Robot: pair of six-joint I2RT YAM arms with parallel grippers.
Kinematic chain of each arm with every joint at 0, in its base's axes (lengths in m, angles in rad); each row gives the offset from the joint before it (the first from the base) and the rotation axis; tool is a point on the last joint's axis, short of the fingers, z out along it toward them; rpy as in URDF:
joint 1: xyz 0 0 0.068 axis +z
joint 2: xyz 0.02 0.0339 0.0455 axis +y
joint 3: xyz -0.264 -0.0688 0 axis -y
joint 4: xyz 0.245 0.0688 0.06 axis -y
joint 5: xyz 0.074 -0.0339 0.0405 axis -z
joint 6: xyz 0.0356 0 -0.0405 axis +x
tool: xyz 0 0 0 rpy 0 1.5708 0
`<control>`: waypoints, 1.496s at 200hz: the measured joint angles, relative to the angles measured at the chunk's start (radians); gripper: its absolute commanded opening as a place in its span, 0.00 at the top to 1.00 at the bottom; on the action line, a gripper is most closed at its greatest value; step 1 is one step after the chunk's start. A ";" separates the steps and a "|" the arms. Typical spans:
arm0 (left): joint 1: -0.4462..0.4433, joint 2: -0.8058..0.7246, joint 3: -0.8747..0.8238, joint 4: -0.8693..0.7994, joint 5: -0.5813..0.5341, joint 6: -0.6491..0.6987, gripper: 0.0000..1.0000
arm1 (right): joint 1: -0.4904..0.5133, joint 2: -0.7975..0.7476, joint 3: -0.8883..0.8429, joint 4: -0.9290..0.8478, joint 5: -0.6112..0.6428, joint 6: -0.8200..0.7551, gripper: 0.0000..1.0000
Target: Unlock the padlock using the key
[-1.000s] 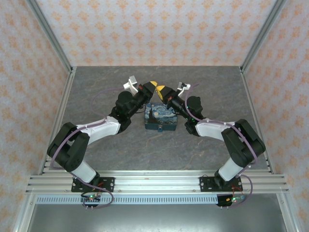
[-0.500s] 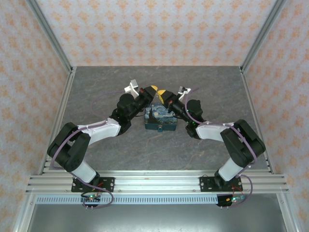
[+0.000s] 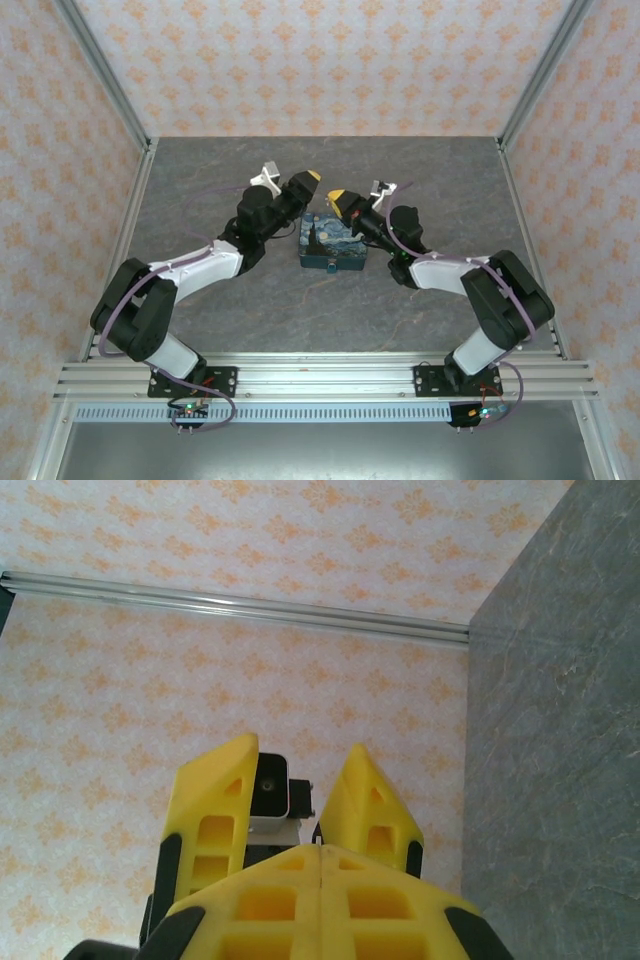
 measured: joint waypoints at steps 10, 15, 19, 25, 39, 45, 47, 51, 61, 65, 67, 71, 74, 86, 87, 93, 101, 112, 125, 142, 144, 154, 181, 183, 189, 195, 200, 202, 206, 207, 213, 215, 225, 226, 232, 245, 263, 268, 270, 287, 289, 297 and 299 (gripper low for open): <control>0.009 0.000 0.017 -0.034 0.027 0.011 0.60 | -0.004 -0.011 -0.007 -0.008 -0.006 -0.004 1.00; 0.013 0.000 0.025 -0.051 0.043 0.018 0.61 | -0.004 -0.015 -0.010 -0.012 -0.010 -0.005 1.00; 0.015 0.000 0.032 -0.064 0.052 0.020 0.62 | -0.006 -0.019 -0.013 -0.015 -0.014 -0.006 1.00; 0.018 0.000 0.042 -0.081 0.070 0.026 0.63 | -0.006 -0.023 -0.016 -0.021 -0.018 -0.009 1.00; 0.019 0.000 0.060 -0.113 0.111 0.045 0.66 | -0.010 -0.034 -0.024 -0.032 -0.026 -0.013 1.00; 0.019 0.000 0.066 -0.124 0.129 0.052 0.67 | -0.011 -0.039 -0.026 -0.039 -0.029 -0.015 1.00; 0.019 0.000 0.068 -0.129 0.136 0.053 0.68 | -0.012 -0.040 -0.027 -0.040 -0.031 -0.016 1.00; 0.019 0.000 0.071 -0.135 0.146 0.060 0.68 | -0.013 -0.043 -0.029 -0.043 -0.033 -0.016 1.00; 0.019 0.000 0.076 -0.149 0.171 0.069 0.70 | -0.016 -0.051 -0.034 -0.049 -0.037 -0.019 1.00; 0.019 0.000 0.078 -0.153 0.181 0.073 0.71 | -0.017 -0.054 -0.035 -0.051 -0.039 -0.019 1.00; 0.019 0.000 0.079 -0.156 0.185 0.075 0.71 | -0.017 -0.055 -0.035 -0.052 -0.039 -0.019 1.00; 0.018 0.000 0.080 -0.160 0.192 0.078 0.71 | -0.019 -0.057 -0.036 -0.052 -0.041 -0.019 1.00; 0.019 0.000 0.080 -0.162 0.199 0.079 0.72 | -0.020 -0.058 -0.036 -0.053 -0.042 -0.019 1.00; 0.019 0.000 0.081 -0.169 0.214 0.086 0.73 | -0.022 -0.061 -0.036 -0.054 -0.044 -0.019 1.00; 0.019 0.000 0.081 -0.170 0.216 0.086 0.73 | -0.022 -0.061 -0.036 -0.054 -0.044 -0.019 1.00; 0.019 0.000 0.081 -0.173 0.224 0.087 0.73 | -0.022 -0.061 -0.036 -0.054 -0.044 -0.019 1.00; 0.018 0.000 0.081 -0.175 0.231 0.089 0.73 | -0.023 -0.061 -0.036 -0.055 -0.044 -0.019 1.00; 0.018 0.000 0.081 -0.175 0.237 0.090 0.73 | -0.023 -0.061 -0.036 -0.055 -0.044 -0.019 1.00; 0.018 0.001 0.081 -0.175 0.245 0.089 0.74 | -0.023 -0.061 -0.038 -0.055 -0.044 -0.019 1.00; 0.018 0.003 0.081 -0.175 0.253 0.089 0.74 | -0.023 -0.061 -0.039 -0.055 -0.044 -0.019 1.00; 0.017 0.003 0.081 -0.175 0.253 0.089 0.74 | -0.023 -0.061 -0.039 -0.055 -0.044 -0.019 1.00; 0.013 0.007 0.081 -0.175 0.253 0.089 0.75 | -0.023 -0.061 -0.039 -0.055 -0.044 -0.019 1.00; 0.000 0.019 0.081 -0.175 0.256 0.089 0.76 | -0.023 -0.061 -0.039 -0.055 -0.044 -0.019 1.00; -0.002 0.020 0.081 -0.175 0.256 0.090 0.77 | -0.023 -0.061 -0.039 -0.055 -0.044 -0.019 1.00; -0.002 0.023 0.081 -0.175 0.256 0.090 0.78 | -0.023 -0.061 -0.039 -0.055 -0.044 -0.019 1.00; -0.006 0.026 0.081 -0.175 0.256 0.089 0.78 | -0.023 -0.061 -0.039 -0.055 -0.044 -0.019 1.00; -0.008 0.028 0.080 -0.175 0.256 0.089 0.79 | -0.023 -0.061 -0.039 -0.055 -0.044 -0.019 1.00; -0.008 0.029 0.080 -0.174 0.256 0.089 0.79 | -0.023 -0.061 -0.039 -0.055 -0.044 -0.019 1.00; -0.008 0.031 0.080 -0.174 0.256 0.089 0.79 | -0.023 -0.061 -0.039 -0.055 -0.044 -0.019 1.00; -0.008 0.031 0.080 -0.174 0.256 0.089 0.80 | -0.023 -0.061 -0.039 -0.055 -0.044 -0.019 1.00; -0.010 0.032 0.080 -0.173 0.256 0.089 0.81 | -0.023 -0.061 -0.039 -0.055 -0.044 -0.019 1.00; -0.011 0.033 0.080 -0.173 0.256 0.089 0.81 | -0.023 -0.061 -0.039 -0.055 -0.044 -0.019 1.00; -0.013 0.034 0.080 -0.171 0.256 0.089 0.82 | -0.023 -0.061 -0.040 -0.056 -0.044 -0.019 1.00; -0.013 0.034 0.080 -0.170 0.256 0.089 0.82 | -0.023 -0.061 -0.040 -0.056 -0.044 -0.019 1.00; -0.013 0.034 0.080 -0.169 0.256 0.089 0.82 | -0.023 -0.061 -0.040 -0.058 -0.044 -0.019 1.00; -0.013 0.035 0.080 -0.167 0.256 0.089 0.82 | -0.023 -0.061 -0.040 -0.058 -0.044 -0.019 1.00; -0.013 0.036 0.080 -0.166 0.254 0.089 0.82 | -0.023 -0.061 -0.041 -0.058 -0.044 -0.019 1.00; -0.013 0.036 0.080 -0.166 0.253 0.089 0.82 | -0.023 -0.061 -0.041 -0.058 -0.044 -0.019 1.00; -0.013 0.036 0.080 -0.166 0.253 0.089 0.82 | -0.023 -0.061 -0.042 -0.058 -0.044 -0.019 1.00; -0.013 0.036 0.080 -0.166 0.252 0.089 0.83 | -0.023 -0.061 -0.045 -0.058 -0.044 -0.019 1.00; -0.013 0.036 0.080 -0.166 0.252 0.089 0.83 | -0.023 -0.061 -0.045 -0.058 -0.044 -0.019 1.00; -0.013 0.036 0.080 -0.166 0.252 0.090 0.85 | -0.023 -0.061 -0.048 -0.058 -0.044 -0.019 1.00; -0.013 0.036 0.080 -0.166 0.252 0.090 0.85 | -0.023 -0.061 -0.048 -0.058 -0.044 -0.019 1.00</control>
